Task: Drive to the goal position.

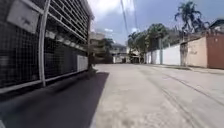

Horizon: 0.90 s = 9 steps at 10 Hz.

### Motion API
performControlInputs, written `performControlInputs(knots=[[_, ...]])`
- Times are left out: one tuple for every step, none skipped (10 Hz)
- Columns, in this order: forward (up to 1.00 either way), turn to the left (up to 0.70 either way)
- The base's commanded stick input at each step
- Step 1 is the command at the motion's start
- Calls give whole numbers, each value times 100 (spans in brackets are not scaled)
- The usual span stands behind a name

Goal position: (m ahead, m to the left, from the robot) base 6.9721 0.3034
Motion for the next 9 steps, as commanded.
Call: performControlInputs(knots=[[100, 0], [99, 0], [99, 0], [100, 0], [100, 0], [100, 0], [100, 0], [100, 0], [100, 0]])
